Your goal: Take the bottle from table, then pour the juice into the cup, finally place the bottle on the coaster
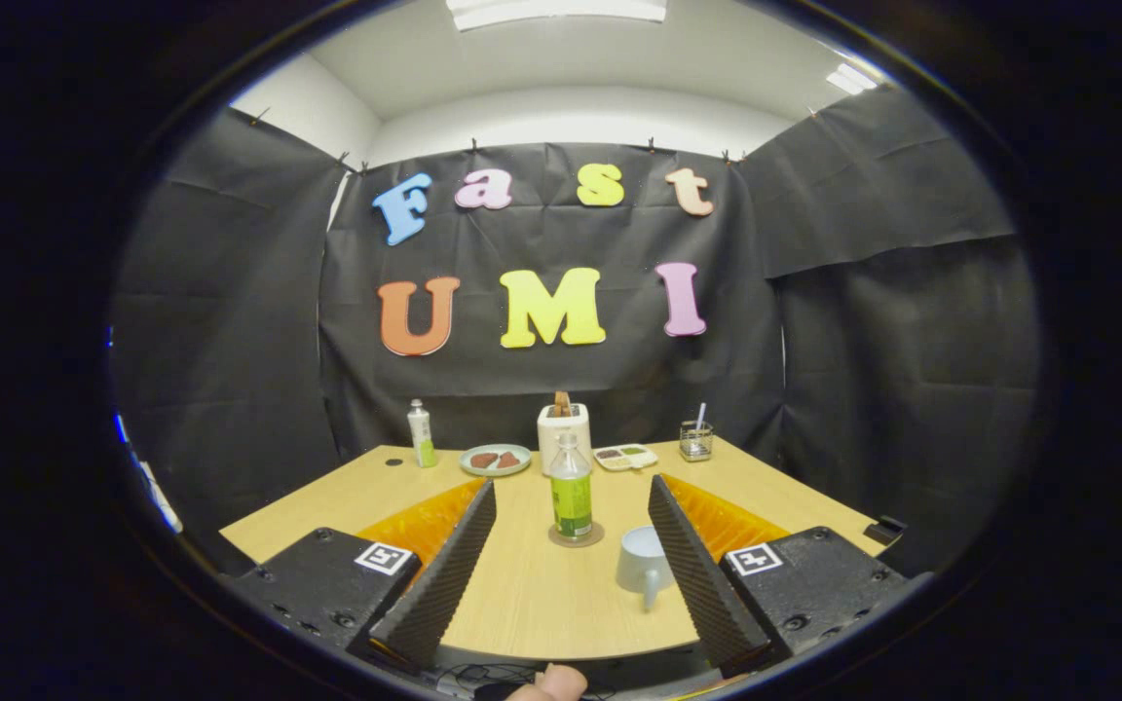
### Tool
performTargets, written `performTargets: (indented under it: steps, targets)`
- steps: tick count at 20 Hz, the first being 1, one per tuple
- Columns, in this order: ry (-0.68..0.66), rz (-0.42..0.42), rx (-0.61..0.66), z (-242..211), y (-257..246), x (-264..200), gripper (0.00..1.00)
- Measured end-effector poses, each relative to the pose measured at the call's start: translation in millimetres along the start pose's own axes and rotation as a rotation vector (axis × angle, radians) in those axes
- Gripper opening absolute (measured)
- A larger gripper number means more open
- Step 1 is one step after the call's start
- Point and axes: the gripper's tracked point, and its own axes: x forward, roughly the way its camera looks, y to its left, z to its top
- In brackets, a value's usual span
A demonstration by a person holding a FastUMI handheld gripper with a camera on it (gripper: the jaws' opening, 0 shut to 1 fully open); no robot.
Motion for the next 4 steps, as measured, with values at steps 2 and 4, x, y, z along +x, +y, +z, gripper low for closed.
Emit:
performTargets:
  steps: [2,4]
  targets:
    - [-0.005,0.006,-0.003,0.7,0.7,0.7,1.00]
    - [-0.011,0.019,-0.021,1.9,0.9,0.6,1.00]
